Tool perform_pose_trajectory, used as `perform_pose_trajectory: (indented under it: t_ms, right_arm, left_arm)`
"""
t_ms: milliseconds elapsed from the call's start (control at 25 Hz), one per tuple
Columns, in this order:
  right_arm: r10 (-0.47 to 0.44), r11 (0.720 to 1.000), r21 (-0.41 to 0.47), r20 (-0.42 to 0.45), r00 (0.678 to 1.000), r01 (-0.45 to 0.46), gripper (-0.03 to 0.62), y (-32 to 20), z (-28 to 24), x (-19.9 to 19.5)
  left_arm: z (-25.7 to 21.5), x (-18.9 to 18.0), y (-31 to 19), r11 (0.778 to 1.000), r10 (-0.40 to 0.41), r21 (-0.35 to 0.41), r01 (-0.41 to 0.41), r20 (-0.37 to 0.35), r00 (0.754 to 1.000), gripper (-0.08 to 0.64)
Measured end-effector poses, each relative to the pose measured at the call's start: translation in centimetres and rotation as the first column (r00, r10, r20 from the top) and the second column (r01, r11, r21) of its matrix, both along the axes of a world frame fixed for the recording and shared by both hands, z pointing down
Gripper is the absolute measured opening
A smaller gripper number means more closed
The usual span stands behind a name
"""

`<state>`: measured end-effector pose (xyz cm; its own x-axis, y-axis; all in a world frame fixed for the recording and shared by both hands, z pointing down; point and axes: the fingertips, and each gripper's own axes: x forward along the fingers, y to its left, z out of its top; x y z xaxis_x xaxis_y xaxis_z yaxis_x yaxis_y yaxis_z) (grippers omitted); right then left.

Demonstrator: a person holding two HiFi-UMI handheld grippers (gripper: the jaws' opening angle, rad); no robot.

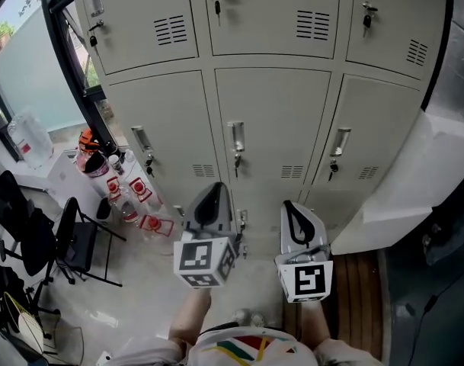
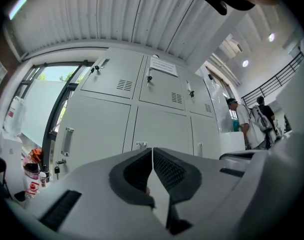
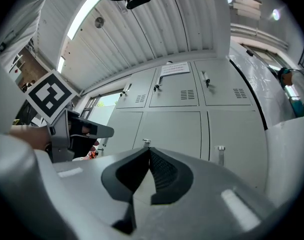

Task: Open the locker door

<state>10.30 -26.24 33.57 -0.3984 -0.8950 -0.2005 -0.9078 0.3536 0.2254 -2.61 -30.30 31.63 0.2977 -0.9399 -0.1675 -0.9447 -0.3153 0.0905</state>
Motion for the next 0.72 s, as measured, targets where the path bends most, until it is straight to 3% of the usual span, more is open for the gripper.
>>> perform_pose_trajectory:
  t_ms: [240, 480, 600, 720]
  right_arm:
    - [-0.006, 0.995, 0.097, 0.002, 1.0, 0.006, 0.005, -0.6, -4.7, -1.1]
    - [-0.002, 0.988, 0.153, 0.022, 1.0, -0.002, 0.005, -2.1, -8.3, -0.9]
    - [-0.064, 0.964, 0.261, 0.014, 0.998, 0.058, 0.005, -2.8, -13.0, -1.4]
    - [-0.087, 0.926, 0.366, -0.019, 0.996, 0.088, 0.005, -3.3, -17.8, -1.9]
  left_arm:
    - [-3.8, 2.6, -0.7, 0.992, 0.092, 0.079, -0.094, 0.031, 0.995, 0.018]
    - [-6.7, 2.6, -1.8, 0.983, 0.095, 0.15, -0.103, 0.06, 0.994, 0.018]
    - [-9.6, 1.6, -2.3, 0.972, 0.062, 0.221, -0.084, 0.106, 0.992, 0.018]
    - [-13.9, 0.3, -2.8, 0.953, 0.049, 0.295, -0.071, 0.08, 0.996, 0.018]
